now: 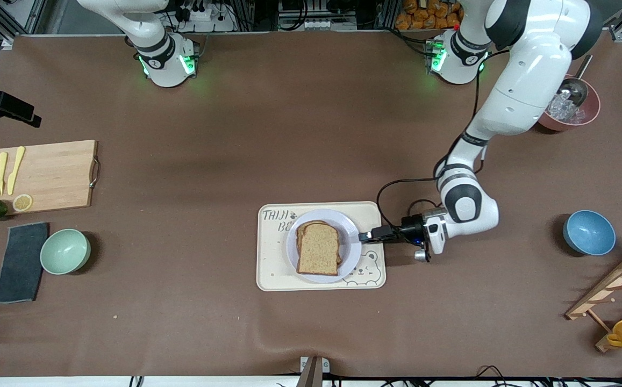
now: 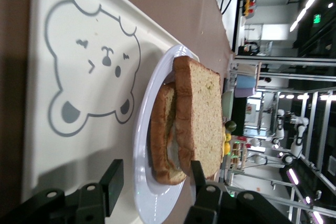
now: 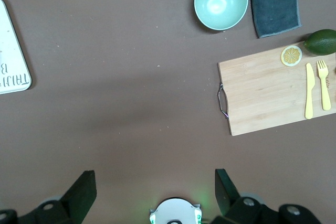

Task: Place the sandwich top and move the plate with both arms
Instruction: 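Open the left gripper and pull it away from the plate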

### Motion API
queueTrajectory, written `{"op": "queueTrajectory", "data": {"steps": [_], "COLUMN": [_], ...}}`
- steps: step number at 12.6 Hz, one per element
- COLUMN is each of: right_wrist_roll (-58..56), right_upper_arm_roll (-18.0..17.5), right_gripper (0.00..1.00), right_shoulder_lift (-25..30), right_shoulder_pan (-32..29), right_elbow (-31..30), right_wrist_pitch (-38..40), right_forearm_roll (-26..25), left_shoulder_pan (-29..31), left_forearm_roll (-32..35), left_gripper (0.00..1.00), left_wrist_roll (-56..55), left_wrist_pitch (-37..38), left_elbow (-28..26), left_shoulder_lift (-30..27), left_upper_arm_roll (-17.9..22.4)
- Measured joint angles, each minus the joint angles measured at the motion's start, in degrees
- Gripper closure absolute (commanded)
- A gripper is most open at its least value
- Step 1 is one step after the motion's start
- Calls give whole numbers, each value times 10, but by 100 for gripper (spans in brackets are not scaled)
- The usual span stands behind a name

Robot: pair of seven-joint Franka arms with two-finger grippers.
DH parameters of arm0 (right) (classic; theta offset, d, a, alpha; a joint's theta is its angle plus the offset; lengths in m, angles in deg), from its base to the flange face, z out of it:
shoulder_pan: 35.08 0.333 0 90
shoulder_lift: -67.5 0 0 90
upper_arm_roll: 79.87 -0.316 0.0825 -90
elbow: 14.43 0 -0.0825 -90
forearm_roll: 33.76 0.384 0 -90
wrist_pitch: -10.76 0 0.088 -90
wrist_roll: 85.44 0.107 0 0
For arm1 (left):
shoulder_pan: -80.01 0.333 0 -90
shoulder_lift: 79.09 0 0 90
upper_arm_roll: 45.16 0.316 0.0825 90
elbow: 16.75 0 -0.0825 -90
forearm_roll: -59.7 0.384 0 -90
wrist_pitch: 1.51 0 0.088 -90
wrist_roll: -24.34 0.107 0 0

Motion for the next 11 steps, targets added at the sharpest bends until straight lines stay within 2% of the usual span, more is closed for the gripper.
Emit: {"op": "queueTrajectory", "data": {"steps": [4, 6, 9, 10, 11], "right_wrist_roll": [0, 0, 0, 0, 0], "right_upper_arm_roll": [0, 1, 0, 0, 0], "right_gripper": [0, 0, 0, 0, 0], "right_shoulder_lift": [0, 0, 0, 0, -1], "right_shoulder_pan": [0, 0, 0, 0, 0], "right_elbow": [0, 2, 3, 3, 3], "right_wrist_pitch": [0, 0, 0, 0, 0], "right_forearm_roll": [0, 0, 0, 0, 0], "left_shoulder_pan": [27, 43, 73, 76, 76], "left_forearm_roll": [176, 309, 498, 557, 616], "left_gripper": [46, 45, 41, 38, 27], "left_wrist_roll": [-137, -215, -320, -346, -361], "left_wrist_pitch": [6, 33, 118, 139, 154], "left_elbow": [9, 18, 76, 96, 110], "left_shoulder_lift": [-69, -112, -161, -173, -185], "left_upper_arm_roll": [0, 0, 0, 0, 0]}}
